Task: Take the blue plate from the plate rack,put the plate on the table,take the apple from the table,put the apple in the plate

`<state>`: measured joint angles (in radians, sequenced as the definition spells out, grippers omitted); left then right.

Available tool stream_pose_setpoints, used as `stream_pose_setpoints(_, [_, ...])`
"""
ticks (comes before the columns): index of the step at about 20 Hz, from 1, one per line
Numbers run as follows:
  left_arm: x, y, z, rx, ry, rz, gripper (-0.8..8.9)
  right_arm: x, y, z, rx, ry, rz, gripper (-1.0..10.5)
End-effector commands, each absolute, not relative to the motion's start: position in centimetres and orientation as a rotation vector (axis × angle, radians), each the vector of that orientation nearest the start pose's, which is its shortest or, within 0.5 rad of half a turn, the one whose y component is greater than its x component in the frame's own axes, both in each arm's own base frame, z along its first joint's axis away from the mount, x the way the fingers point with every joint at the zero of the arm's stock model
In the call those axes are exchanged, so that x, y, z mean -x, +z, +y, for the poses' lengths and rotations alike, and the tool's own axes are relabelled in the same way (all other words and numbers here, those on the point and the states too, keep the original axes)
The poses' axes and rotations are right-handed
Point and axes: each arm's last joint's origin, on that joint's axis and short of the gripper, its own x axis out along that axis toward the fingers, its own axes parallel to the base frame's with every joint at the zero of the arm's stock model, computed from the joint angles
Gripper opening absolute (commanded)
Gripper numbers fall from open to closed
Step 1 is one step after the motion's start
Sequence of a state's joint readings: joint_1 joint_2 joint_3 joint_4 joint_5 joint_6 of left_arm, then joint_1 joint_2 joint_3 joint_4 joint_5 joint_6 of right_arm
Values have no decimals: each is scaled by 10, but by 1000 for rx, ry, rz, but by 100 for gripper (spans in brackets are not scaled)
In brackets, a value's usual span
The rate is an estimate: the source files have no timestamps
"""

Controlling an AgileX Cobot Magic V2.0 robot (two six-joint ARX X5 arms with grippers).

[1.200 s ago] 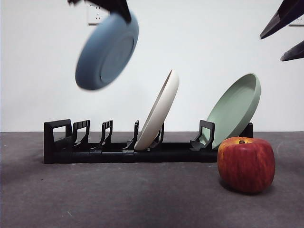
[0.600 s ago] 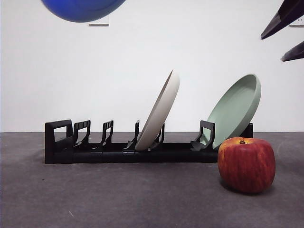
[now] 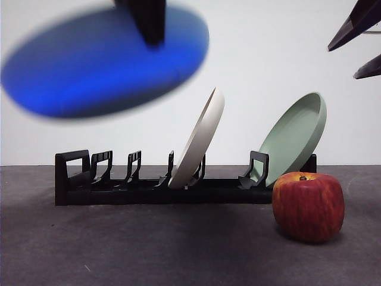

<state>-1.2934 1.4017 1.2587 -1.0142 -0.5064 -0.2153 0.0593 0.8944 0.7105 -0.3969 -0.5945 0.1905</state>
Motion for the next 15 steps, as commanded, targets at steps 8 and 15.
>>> stream_pose_setpoints(8, [-91,213,-275,-850,-699,876,-9,-182,275,27,-330,581,628,285])
stream_pose_setpoints(15, [-104,175,-288,-979,-688,933,15,-182,275,27,-330,583,630,285])
